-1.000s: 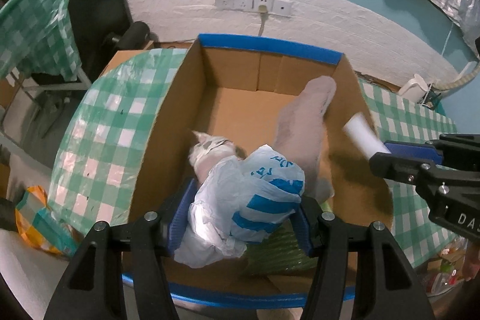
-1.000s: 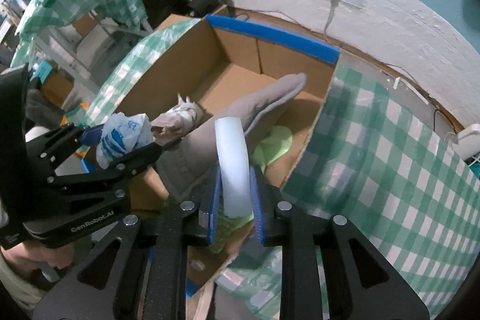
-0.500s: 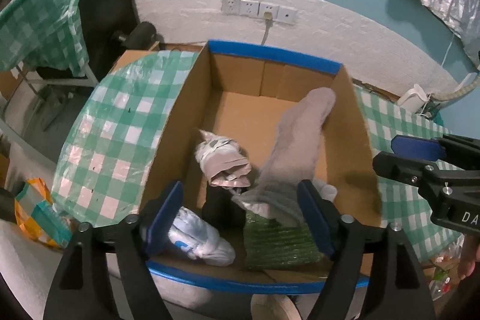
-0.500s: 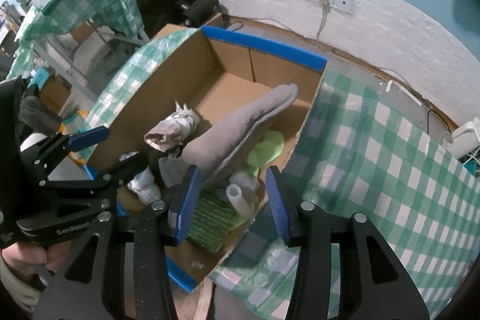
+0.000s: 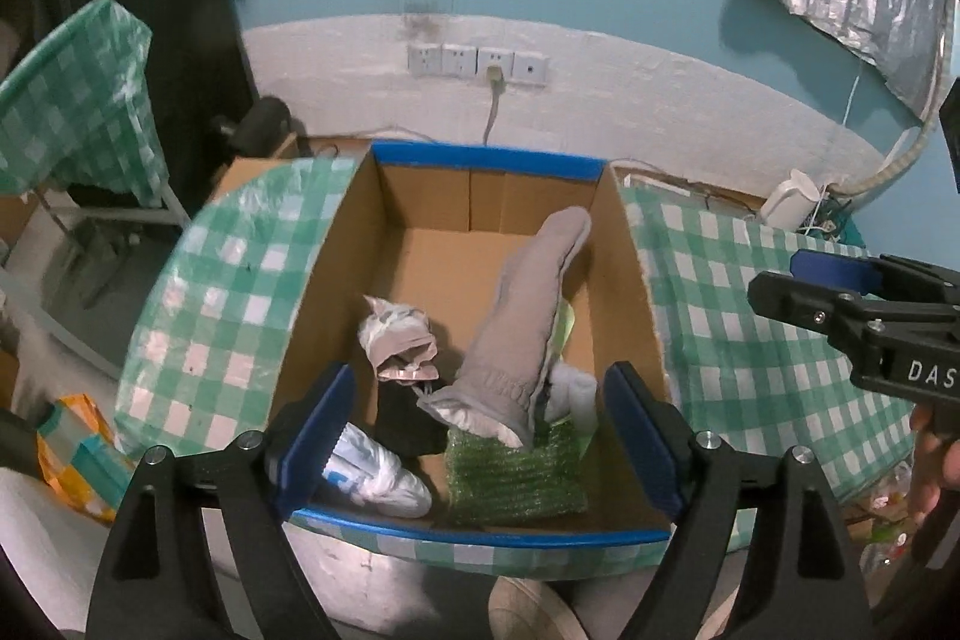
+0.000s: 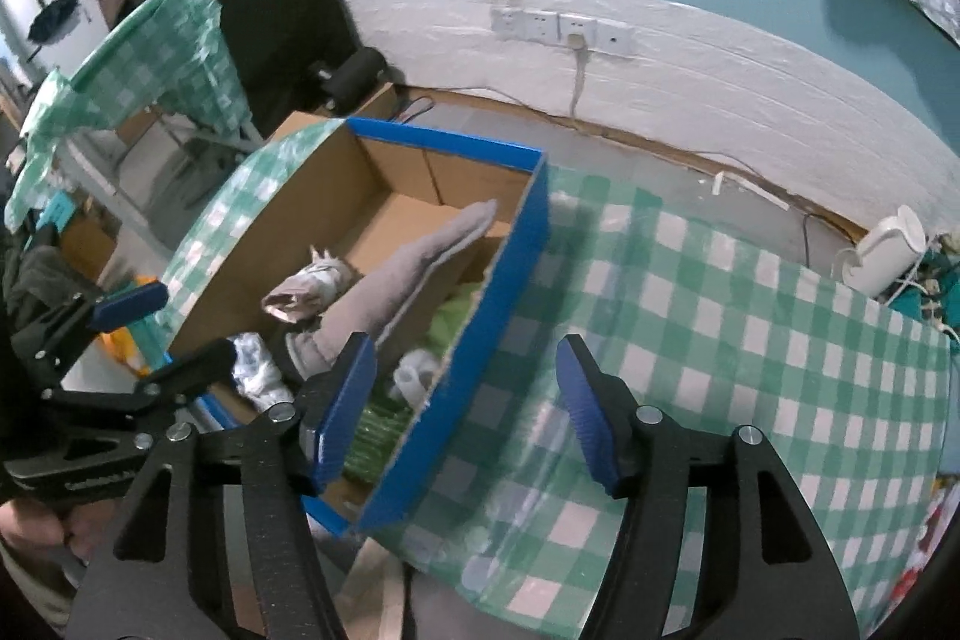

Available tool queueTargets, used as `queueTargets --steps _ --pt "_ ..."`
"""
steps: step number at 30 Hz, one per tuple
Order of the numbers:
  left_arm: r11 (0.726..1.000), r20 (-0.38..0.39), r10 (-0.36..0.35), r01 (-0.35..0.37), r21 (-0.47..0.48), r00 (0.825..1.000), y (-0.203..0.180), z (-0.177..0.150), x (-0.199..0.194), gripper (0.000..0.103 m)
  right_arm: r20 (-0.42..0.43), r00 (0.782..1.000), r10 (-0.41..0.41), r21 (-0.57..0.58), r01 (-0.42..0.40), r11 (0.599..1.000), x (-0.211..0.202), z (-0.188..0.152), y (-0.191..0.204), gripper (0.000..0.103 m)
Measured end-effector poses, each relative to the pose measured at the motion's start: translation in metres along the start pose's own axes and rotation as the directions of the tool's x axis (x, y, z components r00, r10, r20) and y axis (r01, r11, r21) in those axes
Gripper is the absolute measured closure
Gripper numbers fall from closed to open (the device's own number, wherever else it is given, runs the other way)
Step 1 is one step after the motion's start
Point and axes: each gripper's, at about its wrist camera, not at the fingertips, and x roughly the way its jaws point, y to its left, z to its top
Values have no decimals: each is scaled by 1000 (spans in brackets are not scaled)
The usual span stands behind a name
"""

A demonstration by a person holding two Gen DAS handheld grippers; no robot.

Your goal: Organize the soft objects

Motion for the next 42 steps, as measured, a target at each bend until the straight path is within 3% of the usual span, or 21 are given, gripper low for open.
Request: queueTargets --steps 16,21,25,42 --pt "996 124 -17 6 89 992 -30 -2 -39 15 93 995 -45 31 43 999 -56 -24 -29 39" --pt "996 133 16 -28 85 991 -33 -5 -44 14 109 993 -36 26 34 999 -61 -23 -27 39" --pt "997 120 -7 -2 77 993 -34 -3 -44 14 111 993 -32 25 29 999 -63 -23 -26 39" --pt "995 135 19 -32 92 991 -36 -5 -46 14 114 993 -32 22 29 999 -66 -22 -24 39"
